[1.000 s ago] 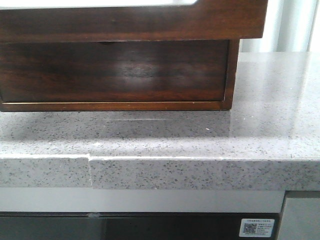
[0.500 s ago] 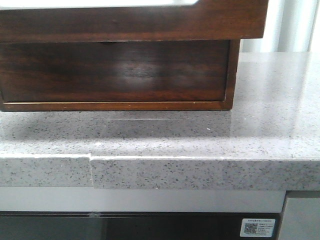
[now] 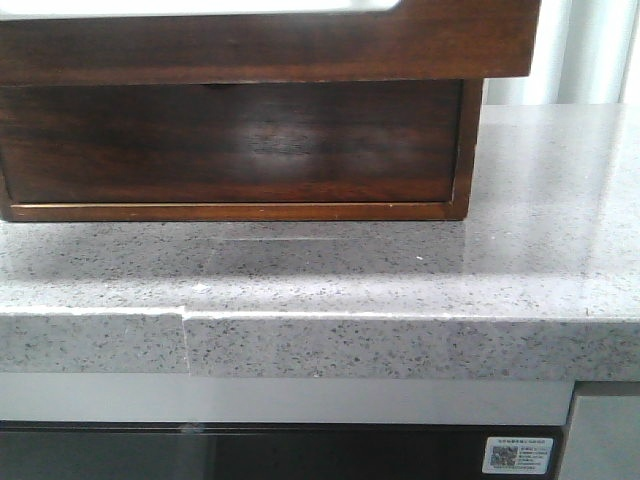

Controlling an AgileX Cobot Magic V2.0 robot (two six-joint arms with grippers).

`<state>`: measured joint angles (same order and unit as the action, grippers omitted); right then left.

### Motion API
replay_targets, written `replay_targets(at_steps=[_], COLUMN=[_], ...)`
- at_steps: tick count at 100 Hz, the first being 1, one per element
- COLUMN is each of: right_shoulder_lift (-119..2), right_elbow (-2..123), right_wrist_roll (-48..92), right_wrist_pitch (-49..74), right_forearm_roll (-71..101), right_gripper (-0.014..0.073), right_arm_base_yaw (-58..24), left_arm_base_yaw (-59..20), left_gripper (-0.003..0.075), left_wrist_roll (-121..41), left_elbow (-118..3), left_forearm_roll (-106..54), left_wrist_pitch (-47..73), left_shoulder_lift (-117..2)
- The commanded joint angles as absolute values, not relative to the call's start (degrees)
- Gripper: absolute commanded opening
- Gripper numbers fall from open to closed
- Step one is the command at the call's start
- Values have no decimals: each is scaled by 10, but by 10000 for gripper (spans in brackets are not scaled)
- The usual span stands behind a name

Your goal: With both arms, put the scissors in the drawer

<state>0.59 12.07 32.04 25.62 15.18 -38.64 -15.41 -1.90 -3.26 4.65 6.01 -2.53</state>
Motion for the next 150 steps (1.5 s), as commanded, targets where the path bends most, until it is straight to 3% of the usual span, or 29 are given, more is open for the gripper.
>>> replay_targets(at_steps=[1, 20, 38, 71, 150], right_shoulder_lift=[12, 12, 12, 12, 12], right_elbow=[135, 135, 135, 135, 135], right_wrist_roll=[319, 319, 319, 319, 319], right_wrist_pitch=[211, 211, 210, 211, 211], right_forearm_roll=[157, 157, 157, 157, 157], right_gripper=[-61, -61, -61, -61, -61], right_arm_base_yaw=[-385, -385, -385, -385, -385], left_arm_base_yaw=[-129, -90, -57, -57, -57], left_gripper=[-19, -19, -18, -18, -18], left_wrist_roll=[-45, -70, -113, -8, -8], left_elbow=[-34, 16, 15, 15, 15], left_forearm_roll=[23, 0, -39, 12, 12], left_wrist_pitch=[-3, -26, 68, 169, 163], left_shoulder_lift=[-33, -16, 21, 23, 22])
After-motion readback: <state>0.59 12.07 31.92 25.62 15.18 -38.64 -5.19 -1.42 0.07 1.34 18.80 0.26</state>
